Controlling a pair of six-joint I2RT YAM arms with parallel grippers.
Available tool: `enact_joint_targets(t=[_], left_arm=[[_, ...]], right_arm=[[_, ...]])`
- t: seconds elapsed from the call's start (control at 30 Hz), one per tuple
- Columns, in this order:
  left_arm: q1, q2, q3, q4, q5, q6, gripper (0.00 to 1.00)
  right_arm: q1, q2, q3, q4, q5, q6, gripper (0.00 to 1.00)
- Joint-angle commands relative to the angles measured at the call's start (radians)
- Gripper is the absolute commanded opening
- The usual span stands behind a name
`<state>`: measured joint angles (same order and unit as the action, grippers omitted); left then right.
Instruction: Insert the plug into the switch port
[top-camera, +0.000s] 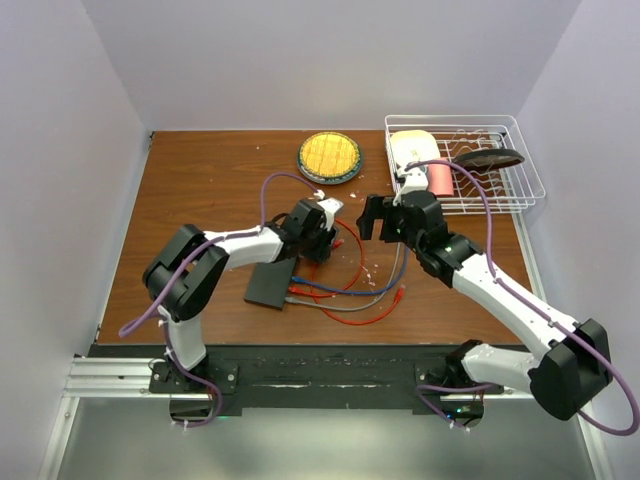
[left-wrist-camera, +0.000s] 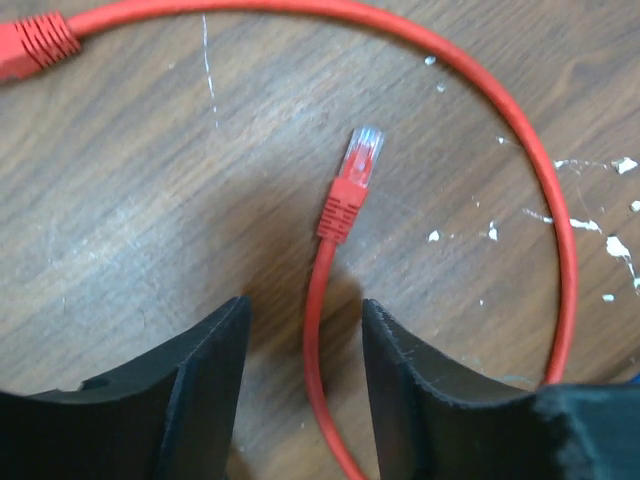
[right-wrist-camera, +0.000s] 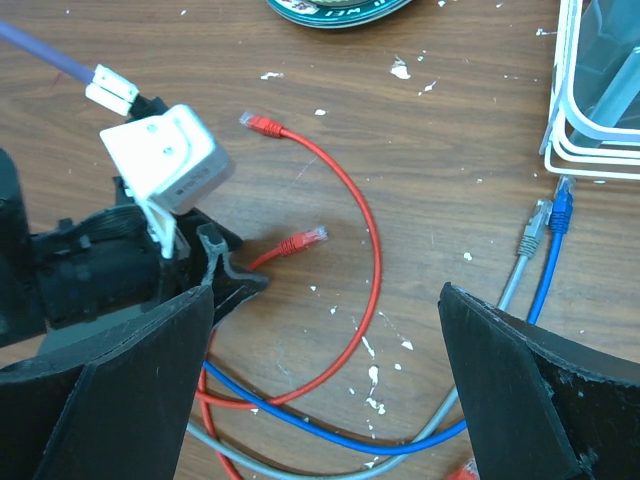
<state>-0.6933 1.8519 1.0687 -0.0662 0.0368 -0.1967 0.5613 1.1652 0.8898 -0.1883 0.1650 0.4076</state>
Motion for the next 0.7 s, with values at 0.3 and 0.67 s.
enact_joint_targets(t=[0.3,0.67], left_arm=[[-0.054,0.104,0.029,0.02,-0.126,0.017,0.0],[-0.028,0.101,0.476,-0.242,-0.7,0.146,0.0]], right_arm=[[-0.006,-0.068,-0.006,-0.022,0.034,-0.023,0.98],[-0.008,-0.113,0.032,-0.049,0.062,-0.059,0.98]])
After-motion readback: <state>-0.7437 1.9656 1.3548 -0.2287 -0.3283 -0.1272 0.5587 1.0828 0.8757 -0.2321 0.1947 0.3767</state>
